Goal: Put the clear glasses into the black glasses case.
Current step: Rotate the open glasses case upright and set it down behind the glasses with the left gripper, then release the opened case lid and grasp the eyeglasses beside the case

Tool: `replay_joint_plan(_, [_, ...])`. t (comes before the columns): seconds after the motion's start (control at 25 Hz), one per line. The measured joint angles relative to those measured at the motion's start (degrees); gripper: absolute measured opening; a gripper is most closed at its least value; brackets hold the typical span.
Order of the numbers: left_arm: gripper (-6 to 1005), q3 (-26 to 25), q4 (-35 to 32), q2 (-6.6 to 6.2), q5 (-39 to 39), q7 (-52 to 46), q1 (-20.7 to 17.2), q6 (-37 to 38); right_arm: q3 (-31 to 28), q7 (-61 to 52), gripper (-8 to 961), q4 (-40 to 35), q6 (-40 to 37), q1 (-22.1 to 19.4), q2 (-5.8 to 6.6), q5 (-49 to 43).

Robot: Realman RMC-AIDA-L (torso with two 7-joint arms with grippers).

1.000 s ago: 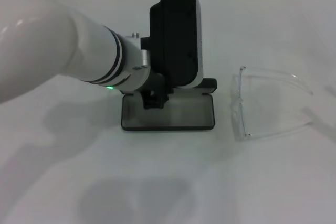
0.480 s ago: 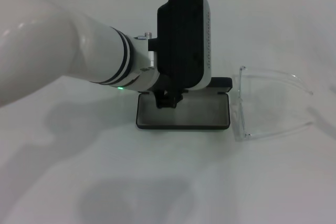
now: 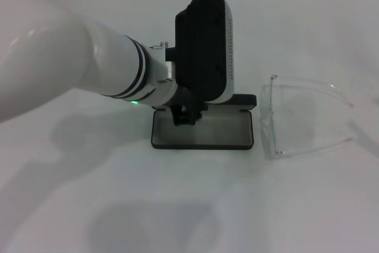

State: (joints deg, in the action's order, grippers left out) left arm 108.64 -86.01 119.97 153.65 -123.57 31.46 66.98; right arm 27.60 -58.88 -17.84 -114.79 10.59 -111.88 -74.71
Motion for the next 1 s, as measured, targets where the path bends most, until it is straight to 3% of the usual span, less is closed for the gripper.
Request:
replay_joint_plan(0.12, [263, 0.0, 0.04, 0.0, -0.02, -0.03, -0.17, -0.25, 0.0, 0.0, 806, 0.0, 0.0, -0.03, 0.0, 0.0])
replay_joint_plan(0.36, [385, 0.0, -1.67, 0.0, -0.18, -0.32, -0.44, 0.54, 0.01, 0.0, 803, 0.0, 0.17, -0.12, 0.0, -0.25])
replay_joint_plan(0.56, [401, -0.95, -8.88, 0.0, -3.18, -1.06, -1.8, 4.88, 0.96, -1.41, 801, -0.84, 2.62, 1.16, 0.37, -3.0])
replay_joint_plan(0.68, [410, -4.33, -15.78, -0.03, -8.98, -1.26, -3.88, 6.93, 1.34, -6.51, 800, -3.69, 5.09, 3.41, 0.94, -7.78])
replay_joint_plan(0.8, [420, -9.62, -21.07, -0.07, -17.25, -1.19, -6.74, 7.38, 1.59, -15.91, 798, -11.87, 6.98, 5.63, 0.2, -14.63])
replay_joint_plan(1.0, [422, -19.04, -21.95, -0.31, -34.59, 3.27, -10.63, 10.17, 8.58, -41.02, 725, -35.99, 12.26, 8.47, -2.92, -26.83])
